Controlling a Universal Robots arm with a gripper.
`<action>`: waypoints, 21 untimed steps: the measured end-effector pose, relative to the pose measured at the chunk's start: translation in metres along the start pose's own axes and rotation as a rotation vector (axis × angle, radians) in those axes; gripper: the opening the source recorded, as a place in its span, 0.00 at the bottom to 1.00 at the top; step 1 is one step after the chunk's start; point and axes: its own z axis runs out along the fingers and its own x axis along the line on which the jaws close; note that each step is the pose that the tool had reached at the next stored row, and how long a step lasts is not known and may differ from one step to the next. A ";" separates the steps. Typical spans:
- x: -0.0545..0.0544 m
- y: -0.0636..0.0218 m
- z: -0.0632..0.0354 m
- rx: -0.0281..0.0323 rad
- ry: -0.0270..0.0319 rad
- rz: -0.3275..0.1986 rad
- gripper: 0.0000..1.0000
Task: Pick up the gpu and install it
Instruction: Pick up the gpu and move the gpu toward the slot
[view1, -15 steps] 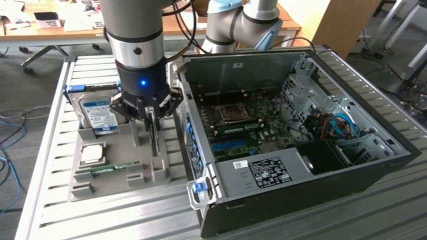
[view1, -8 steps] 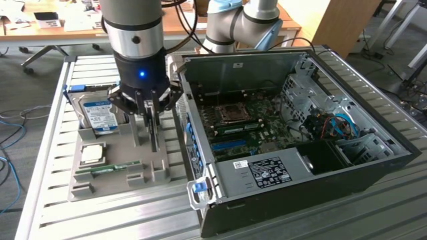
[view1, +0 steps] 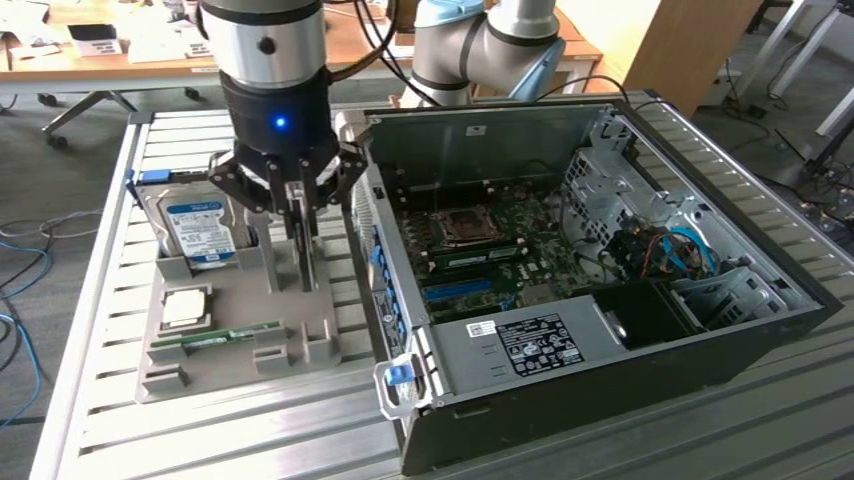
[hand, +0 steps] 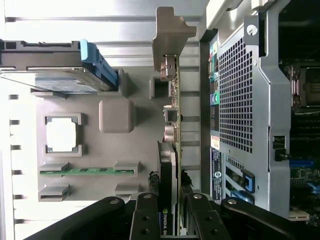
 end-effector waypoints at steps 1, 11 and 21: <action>0.000 0.0001 -0.0032 -0.0001 -0.0001 0.000 0.27; -0.001 0.0018 -0.0373 0.0000 -0.0001 0.000 0.27; -0.001 0.0031 -0.0642 0.0000 -0.0001 0.000 0.27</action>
